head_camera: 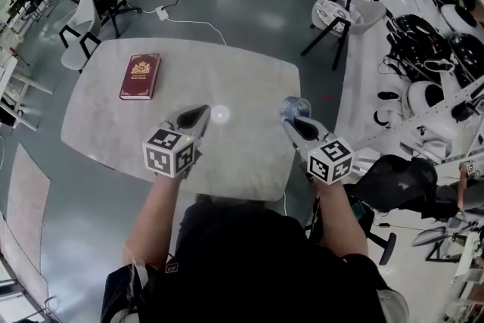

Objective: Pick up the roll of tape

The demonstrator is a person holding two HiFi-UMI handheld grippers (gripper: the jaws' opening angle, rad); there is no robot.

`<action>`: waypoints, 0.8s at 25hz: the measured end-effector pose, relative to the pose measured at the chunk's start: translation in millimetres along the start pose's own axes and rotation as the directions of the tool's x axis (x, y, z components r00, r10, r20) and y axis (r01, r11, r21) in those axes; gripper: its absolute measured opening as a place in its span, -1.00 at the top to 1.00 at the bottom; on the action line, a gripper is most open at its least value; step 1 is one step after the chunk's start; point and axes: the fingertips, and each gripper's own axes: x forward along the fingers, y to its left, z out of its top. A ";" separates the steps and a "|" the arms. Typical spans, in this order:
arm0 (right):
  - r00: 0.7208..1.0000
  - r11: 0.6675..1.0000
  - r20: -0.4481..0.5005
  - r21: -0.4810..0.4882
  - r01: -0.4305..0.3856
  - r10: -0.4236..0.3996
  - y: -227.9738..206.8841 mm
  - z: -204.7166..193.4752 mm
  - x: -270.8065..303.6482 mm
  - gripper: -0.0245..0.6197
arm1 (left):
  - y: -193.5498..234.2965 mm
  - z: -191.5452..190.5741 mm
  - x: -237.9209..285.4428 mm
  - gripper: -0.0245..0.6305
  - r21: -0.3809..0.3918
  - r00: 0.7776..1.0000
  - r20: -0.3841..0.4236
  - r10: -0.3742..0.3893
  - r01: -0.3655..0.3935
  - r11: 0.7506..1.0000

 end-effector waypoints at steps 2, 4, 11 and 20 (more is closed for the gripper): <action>0.998 1.000 0.064 -0.005 -0.008 0.009 -0.5 22.6 -14.4 0.78 | -1.9 10.2 -4.4 0.89 0.017 1.000 0.022 0.000 0.000 1.000; 0.993 1.000 0.120 -0.017 -0.002 0.004 -1.2 45.8 -27.1 0.78 | -0.8 21.5 -10.4 0.89 0.037 0.999 0.041 -0.005 0.004 0.999; 0.960 0.997 0.278 -0.056 0.061 -0.043 17.4 108.3 -50.0 0.78 | 36.5 70.9 -47.9 0.89 0.102 0.991 0.135 0.006 -0.020 0.995; 0.940 0.995 0.339 -0.071 0.065 -0.037 42.7 132.4 -34.3 0.78 | 77.2 88.0 -73.9 0.89 0.096 0.977 0.201 0.073 -0.094 0.991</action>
